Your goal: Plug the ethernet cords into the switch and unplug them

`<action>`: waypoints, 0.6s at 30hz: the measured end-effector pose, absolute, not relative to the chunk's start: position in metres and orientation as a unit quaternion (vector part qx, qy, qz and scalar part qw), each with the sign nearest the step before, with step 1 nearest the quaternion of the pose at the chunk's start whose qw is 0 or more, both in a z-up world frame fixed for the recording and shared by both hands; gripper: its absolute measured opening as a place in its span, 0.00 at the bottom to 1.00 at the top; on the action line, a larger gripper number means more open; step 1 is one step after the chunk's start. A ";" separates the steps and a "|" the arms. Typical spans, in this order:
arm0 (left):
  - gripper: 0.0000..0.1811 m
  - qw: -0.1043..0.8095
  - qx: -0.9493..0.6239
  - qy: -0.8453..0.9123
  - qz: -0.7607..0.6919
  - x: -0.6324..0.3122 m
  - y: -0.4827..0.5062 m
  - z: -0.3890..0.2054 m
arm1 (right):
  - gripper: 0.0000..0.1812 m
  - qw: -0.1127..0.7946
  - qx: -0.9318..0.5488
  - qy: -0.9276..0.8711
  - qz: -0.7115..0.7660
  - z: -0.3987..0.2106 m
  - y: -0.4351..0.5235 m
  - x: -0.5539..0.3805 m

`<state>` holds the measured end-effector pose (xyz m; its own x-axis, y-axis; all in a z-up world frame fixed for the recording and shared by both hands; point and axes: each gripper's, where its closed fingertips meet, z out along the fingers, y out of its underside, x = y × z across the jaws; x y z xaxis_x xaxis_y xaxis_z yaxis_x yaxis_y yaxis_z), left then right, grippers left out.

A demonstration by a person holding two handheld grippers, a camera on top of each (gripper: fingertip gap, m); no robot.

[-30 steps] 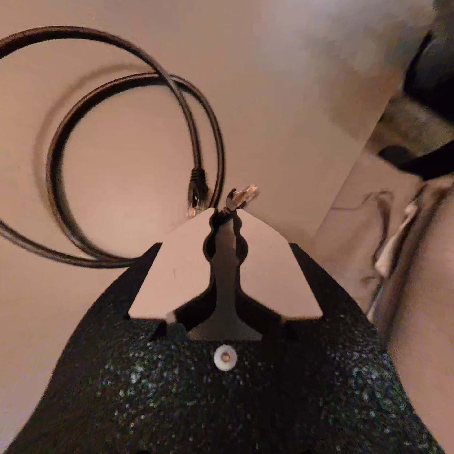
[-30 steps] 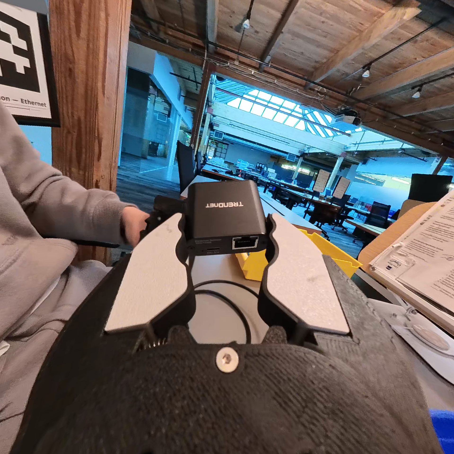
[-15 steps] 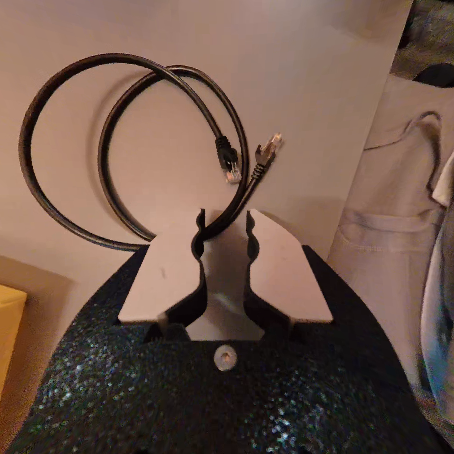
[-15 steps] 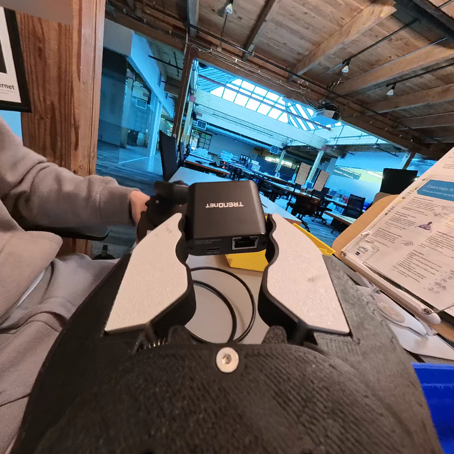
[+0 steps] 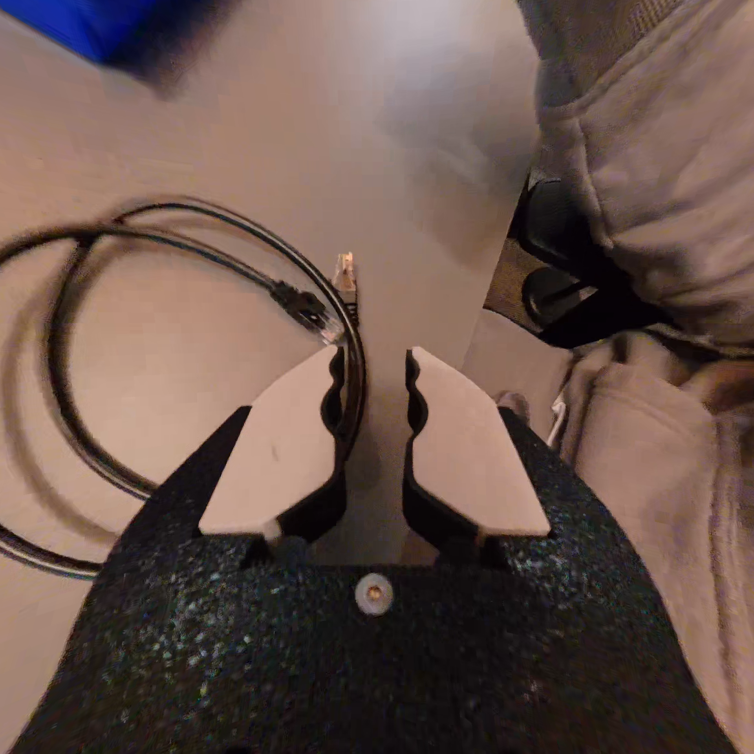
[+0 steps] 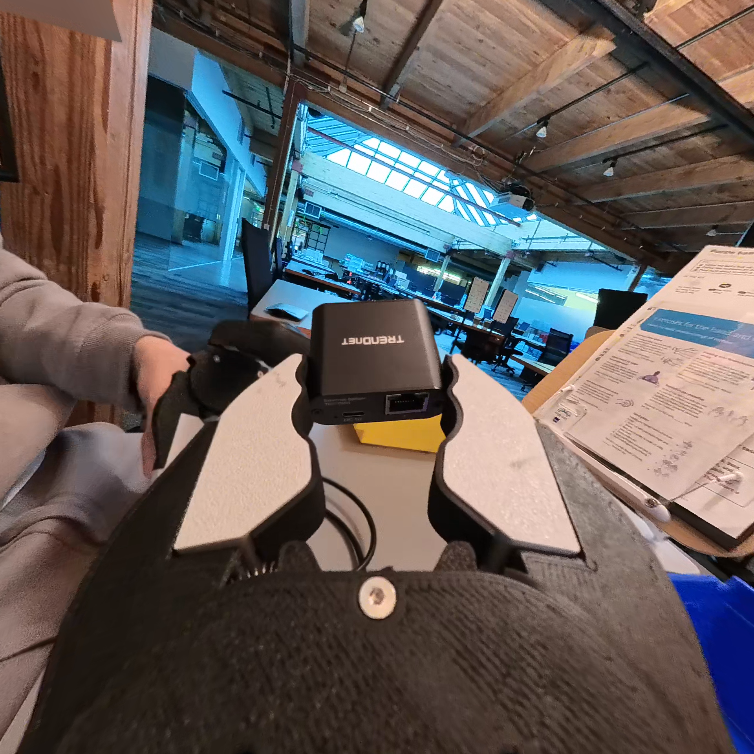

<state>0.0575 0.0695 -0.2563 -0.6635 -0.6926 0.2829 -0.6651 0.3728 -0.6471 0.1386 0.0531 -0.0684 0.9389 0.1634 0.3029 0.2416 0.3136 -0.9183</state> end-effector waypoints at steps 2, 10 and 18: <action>0.16 0.078 -0.326 0.863 -0.379 0.068 0.077 -0.242 | 0.34 0.793 -0.584 -0.169 -0.032 -0.066 0.046 0.143; 0.19 0.167 0.083 0.961 -0.203 0.105 0.096 -0.250 | 0.34 0.803 -0.573 -0.156 -0.041 -0.061 0.031 0.154; 0.17 0.011 0.153 0.980 -0.123 0.114 0.083 -0.288 | 0.34 0.800 -0.581 -0.146 -0.048 -0.066 0.023 0.164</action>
<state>0.1139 0.0834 -0.2876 -0.9528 0.2978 -0.0595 0.3033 0.9228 -0.2378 0.1644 0.0233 -0.0655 0.9529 0.0916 0.2892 0.2466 0.3209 -0.9144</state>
